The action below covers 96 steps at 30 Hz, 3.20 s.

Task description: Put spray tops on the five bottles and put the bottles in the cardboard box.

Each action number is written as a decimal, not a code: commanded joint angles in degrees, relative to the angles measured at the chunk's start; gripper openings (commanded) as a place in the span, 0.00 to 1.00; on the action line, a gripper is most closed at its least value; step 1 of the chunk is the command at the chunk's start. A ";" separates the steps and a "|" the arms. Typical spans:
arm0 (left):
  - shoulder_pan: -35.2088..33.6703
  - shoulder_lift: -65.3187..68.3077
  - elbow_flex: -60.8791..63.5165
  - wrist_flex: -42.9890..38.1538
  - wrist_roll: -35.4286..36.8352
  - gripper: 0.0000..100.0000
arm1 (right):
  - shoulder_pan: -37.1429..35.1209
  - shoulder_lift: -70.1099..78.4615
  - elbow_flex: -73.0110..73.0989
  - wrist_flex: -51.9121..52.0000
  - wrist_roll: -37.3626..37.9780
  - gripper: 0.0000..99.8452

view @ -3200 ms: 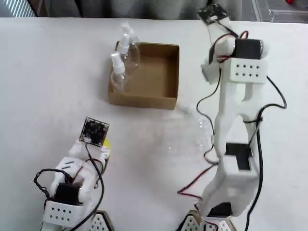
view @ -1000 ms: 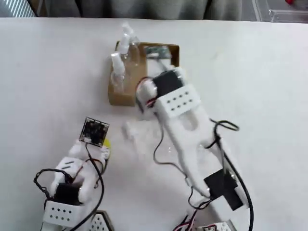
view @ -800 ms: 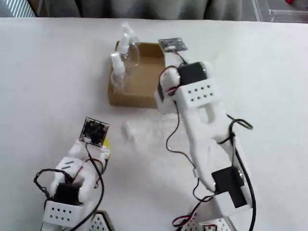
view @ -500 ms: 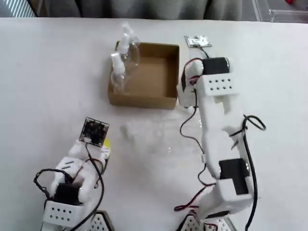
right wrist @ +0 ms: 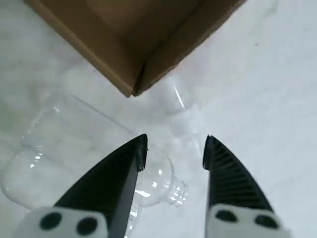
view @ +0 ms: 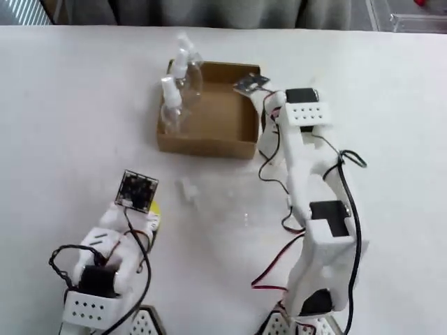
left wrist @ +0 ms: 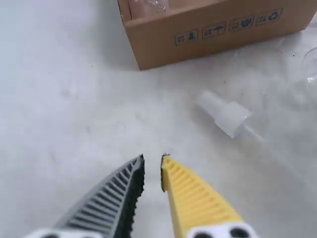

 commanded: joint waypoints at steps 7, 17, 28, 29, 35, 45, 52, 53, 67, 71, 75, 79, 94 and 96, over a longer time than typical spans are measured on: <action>-0.57 -0.92 -0.18 -0.09 -0.35 0.08 | 1.10 4.18 -1.67 -2.59 10.81 0.18; -0.48 -0.92 -0.18 -0.09 -0.35 0.08 | 1.10 7.60 -2.20 -5.58 14.07 0.06; -0.48 -0.92 -0.18 -0.09 -0.18 0.08 | 3.65 4.09 -19.34 10.68 -3.87 0.02; -0.48 -0.92 -0.18 -0.09 -0.18 0.08 | 3.56 3.74 -21.10 13.49 -6.95 0.02; -1.71 -1.19 -0.18 -0.44 -0.09 0.08 | 3.03 0.22 -23.21 18.95 -33.14 0.02; -2.68 -1.19 -0.18 -0.97 0.00 0.08 | -7.69 -15.87 -6.07 18.95 -48.53 0.02; -2.77 -1.27 -0.18 -1.32 0.00 0.08 | -18.86 -20.00 1.05 14.55 -48.53 0.02; -2.77 -1.27 -0.18 -1.76 0.00 0.08 | -20.09 -20.00 2.46 12.79 -48.53 0.02; -16.13 -1.27 -1.76 -10.99 10.90 0.08 | -36.26 -20.00 18.99 -7.52 -55.12 0.03; -17.10 -1.27 -1.93 -11.34 10.90 0.08 | -37.41 -19.91 19.16 -7.69 -55.12 0.15; -17.10 -1.27 -1.85 -11.34 10.90 0.08 | -37.41 -20.00 19.08 -7.52 -55.21 0.22; -17.01 -1.27 -1.76 -11.34 10.73 0.08 | -37.41 -20.62 18.02 -5.76 -55.21 0.24; -17.01 -1.27 -1.58 -11.34 10.64 0.08 | -14.99 -21.23 2.73 18.68 -29.89 0.04; -17.01 -1.27 -1.58 -11.34 10.64 0.08 | -12.18 -22.37 5.27 18.51 -27.08 0.02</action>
